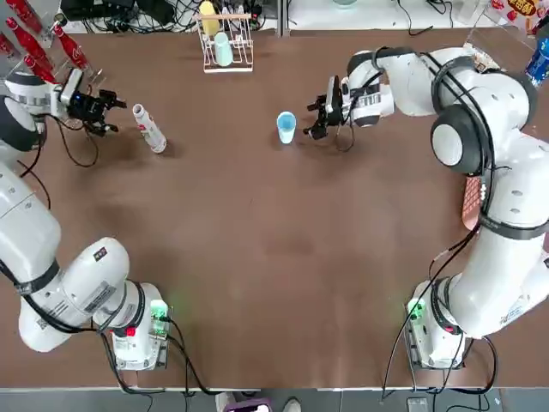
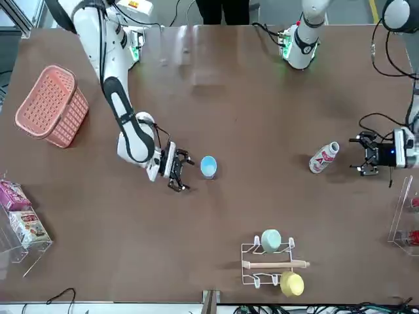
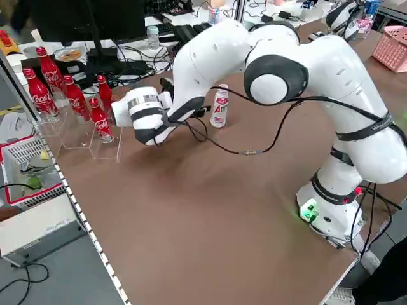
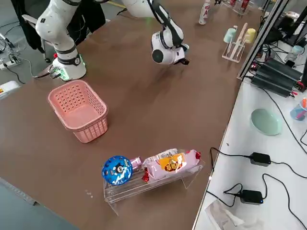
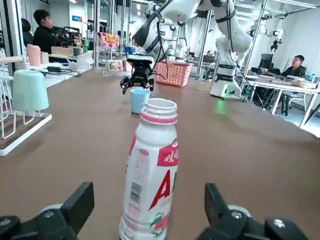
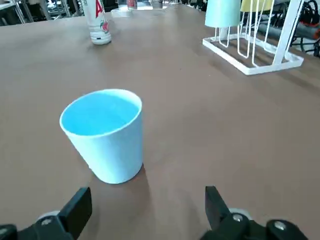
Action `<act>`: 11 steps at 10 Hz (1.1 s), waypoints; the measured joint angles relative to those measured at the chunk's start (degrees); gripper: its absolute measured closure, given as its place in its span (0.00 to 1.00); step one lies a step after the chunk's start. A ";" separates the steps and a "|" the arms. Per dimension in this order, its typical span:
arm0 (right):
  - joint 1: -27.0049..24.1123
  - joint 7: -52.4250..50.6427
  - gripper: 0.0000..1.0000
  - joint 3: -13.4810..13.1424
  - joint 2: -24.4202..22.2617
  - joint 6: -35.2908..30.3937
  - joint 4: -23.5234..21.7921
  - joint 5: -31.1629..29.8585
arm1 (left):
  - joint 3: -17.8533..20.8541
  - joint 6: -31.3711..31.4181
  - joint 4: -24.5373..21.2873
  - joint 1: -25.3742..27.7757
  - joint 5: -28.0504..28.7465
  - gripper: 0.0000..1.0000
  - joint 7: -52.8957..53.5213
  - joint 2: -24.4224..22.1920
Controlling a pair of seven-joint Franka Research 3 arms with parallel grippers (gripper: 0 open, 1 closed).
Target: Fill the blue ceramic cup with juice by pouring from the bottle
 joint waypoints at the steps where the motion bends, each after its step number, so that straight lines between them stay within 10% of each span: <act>1: 0.36 -1.07 0.00 0.00 0.37 -0.04 0.01 1.61 | -0.68 1.00 -0.47 -0.29 -0.91 0.02 0.62 0.77; 11: 2.36 -3.13 0.00 -0.02 2.47 -0.09 2.38 3.16 | -4.81 6.14 -7.28 -0.35 -1.10 0.02 10.14 2.78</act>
